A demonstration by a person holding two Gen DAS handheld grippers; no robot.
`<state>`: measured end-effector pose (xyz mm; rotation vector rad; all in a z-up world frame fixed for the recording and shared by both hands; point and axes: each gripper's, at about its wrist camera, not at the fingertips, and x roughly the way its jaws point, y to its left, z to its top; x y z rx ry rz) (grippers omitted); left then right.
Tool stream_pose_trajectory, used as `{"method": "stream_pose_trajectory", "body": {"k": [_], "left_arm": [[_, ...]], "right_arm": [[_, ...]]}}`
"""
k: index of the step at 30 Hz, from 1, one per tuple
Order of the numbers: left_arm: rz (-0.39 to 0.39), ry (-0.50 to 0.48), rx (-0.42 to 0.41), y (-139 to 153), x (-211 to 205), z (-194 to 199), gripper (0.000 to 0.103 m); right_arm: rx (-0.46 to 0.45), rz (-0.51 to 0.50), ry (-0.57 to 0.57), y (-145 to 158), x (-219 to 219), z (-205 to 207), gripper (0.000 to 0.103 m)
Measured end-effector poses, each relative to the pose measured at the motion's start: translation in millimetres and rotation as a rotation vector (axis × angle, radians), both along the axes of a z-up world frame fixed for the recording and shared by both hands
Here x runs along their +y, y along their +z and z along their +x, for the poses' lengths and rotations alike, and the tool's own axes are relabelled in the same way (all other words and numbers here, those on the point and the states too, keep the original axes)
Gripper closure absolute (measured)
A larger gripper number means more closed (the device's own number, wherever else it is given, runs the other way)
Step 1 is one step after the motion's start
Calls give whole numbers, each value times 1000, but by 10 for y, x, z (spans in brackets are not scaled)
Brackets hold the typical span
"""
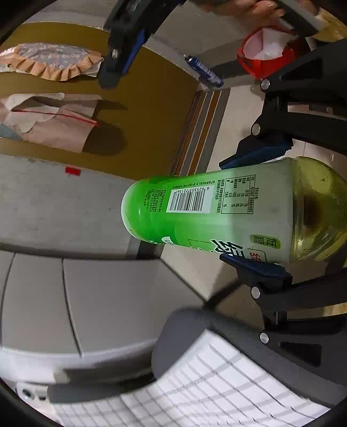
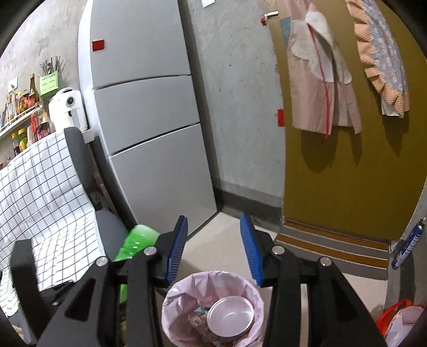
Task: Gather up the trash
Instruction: 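Carry green bottle with left gripper while right gripper carries bowl, drop both in bin, then return both grippers to the chair and grasp the clear plastic tray with the right gripper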
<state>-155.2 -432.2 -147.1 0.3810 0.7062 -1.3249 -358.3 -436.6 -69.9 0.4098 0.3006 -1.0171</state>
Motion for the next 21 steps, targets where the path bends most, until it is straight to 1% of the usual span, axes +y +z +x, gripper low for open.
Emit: {"method": "stream_pose_trajectory", "body": {"k": [1,4,9,15,16,21], "left_arm": [[21,-4,8,-42,-112,6,40],[52,26,-17,-139,-266,48,28],[41,53,4,-126,-182,176,28],[8,146,-37,71,221,443,28],[7,171,-58,117,361,500,28],[2,280,-91,275,903,735,28]], "right_arm": [[1,0,-6,-8,-8,-19,61],[1,23,-11,-75,-46,-34,59],[18,38,6,-149,-35,43,59],[30,24,76,-91,130,276,58],[31,18,95,-66,179,329,58],[31,-2,181,41,422,636,57]]}}
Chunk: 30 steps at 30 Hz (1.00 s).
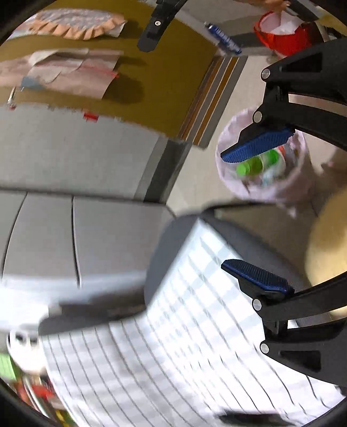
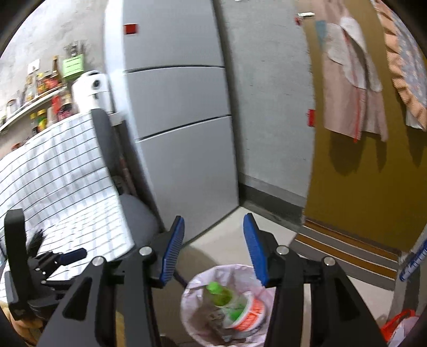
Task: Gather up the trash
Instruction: 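Return both grippers to the chair and grasp the clear plastic tray with the right gripper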
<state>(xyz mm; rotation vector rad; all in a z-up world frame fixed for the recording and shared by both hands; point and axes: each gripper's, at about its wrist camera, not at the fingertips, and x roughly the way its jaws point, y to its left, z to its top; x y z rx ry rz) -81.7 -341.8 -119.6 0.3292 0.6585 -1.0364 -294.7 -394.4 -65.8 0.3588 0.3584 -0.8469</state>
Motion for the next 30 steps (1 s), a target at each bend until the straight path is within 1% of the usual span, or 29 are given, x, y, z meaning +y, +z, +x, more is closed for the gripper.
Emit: {"method": "stream_pose_trajectory", "body": {"k": [3,6,8,9,10,12,15,18,23,27,28,29,30], "left_arm": [[-7,94,-12,73,451,148,28],[-7,165,-23,105,812,248,28],[5,245,-37,112,1080,339,28],[6,293,-38,110,1256,402,28],[7,318,-32,108,1355,447,28],[12,382,-17,97,1603,563,28],[17,486,-21,91,1977,718,28],[8,586,-14,137,2356,891,28],[21,723,-68,189,2844,1098,28],[15,802,-68,193,3161,1248,28],[17,826,-66,186,3246,1292,28],[22,849,-65,173,3327,1341,28],[21,863,-59,160,3393,1375,28]], "right_arm": [[-5,8,96,33,191,298,56],[11,7,189,53,370,604,56],[23,8,273,62,535,875,54],[29,6,314,67,621,1012,53],[33,6,350,71,696,1127,52],[37,7,401,81,814,1315,52],[52,15,492,67,1005,1676,52],[73,9,573,55,1216,2029,52],[94,1,668,30,1523,2496,52],[109,-24,726,31,1826,2887,52],[111,-31,739,26,1878,2941,53],[114,-40,756,21,1957,3017,57],[123,-51,771,13,2038,3101,67]]}}
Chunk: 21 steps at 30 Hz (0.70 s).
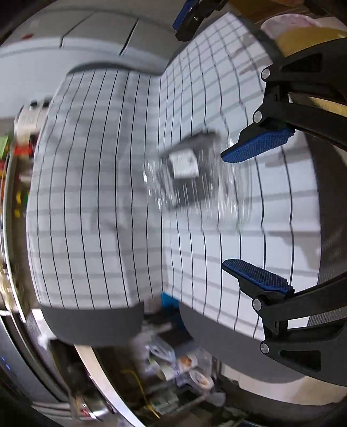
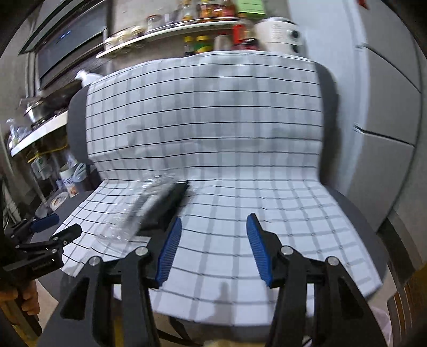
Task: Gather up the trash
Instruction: 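Return both grippers to the chair and grasp the clear plastic tray with the right gripper, then grasp the folded black cloth with the left gripper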
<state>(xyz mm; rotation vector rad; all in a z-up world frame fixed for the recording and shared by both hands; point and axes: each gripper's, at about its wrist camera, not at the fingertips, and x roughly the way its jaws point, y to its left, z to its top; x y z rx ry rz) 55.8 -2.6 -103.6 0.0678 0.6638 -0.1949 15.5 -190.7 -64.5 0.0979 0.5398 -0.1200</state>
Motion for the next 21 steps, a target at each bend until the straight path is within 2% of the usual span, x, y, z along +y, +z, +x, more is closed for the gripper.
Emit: {"method": "stream_pose_trajectory", "body": {"k": [3,8,14,21], "left_arm": [[-16,36,21,-41,153,116,28],[-20,84,44,-136,332,248,28],[-41,119,69,-240,500,346,28],[-48,132,79,-289,558,414,28]], "right_arm": [[29,-8,64,-70,269,296,72],[90,21,118,-242,550,711,68],[160,47,66,-457,648,1152,68],[230,117,-4,-638,579,1442,87]]}}
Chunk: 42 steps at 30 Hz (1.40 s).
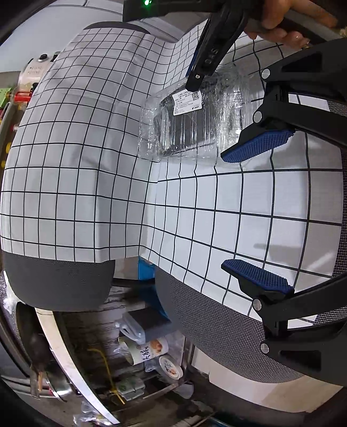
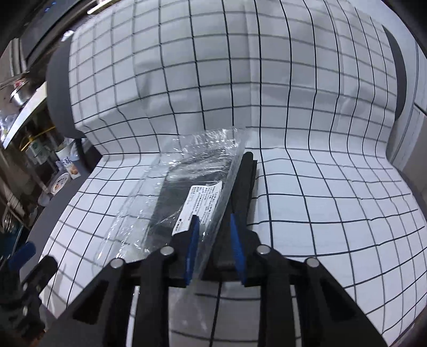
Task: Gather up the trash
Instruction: 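Grasp the folded black cloth with the left gripper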
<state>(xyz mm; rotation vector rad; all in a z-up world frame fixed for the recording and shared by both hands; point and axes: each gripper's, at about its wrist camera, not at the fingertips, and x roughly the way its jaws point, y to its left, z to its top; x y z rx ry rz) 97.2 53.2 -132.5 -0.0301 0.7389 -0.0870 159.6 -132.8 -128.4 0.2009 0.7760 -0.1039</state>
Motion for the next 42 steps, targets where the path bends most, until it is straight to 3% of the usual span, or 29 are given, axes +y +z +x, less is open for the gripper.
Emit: {"method": "stream_pose_trajectory", "body": {"k": [4,9,13,16,20,25,31,39,42], "left_arm": [[3,4,0,17,-5,-15,28],[15,8,-20,106,-23,-97,28],[18,-20,-25,163,-156,-133,28],[17,-71,-18,156,-345,-129,28],[26,-157,-18,113,-652,-110,28],[56,-260,-13,51,-1102,-43,28],[167,-323,-13,-40,-1610,112,27],[282,-304,-12,-148,-2077,307,27],[343,-248,3,-238,-2179,455,27]], "right_arm": [[-25,66,2,58,-32,-22,96],[-191,143,44,544,-194,-410,96],[-317,76,-3,959,-460,-839,96],[-357,-7,-67,1088,-721,-1133,96],[-342,-61,-145,1008,-1082,-1433,96],[-298,-42,-211,773,-1432,-1649,96],[-290,18,-250,577,-1659,-1749,96],[-291,49,-256,459,-1796,-1763,96],[-288,64,-254,413,-1837,-1765,96]]}}
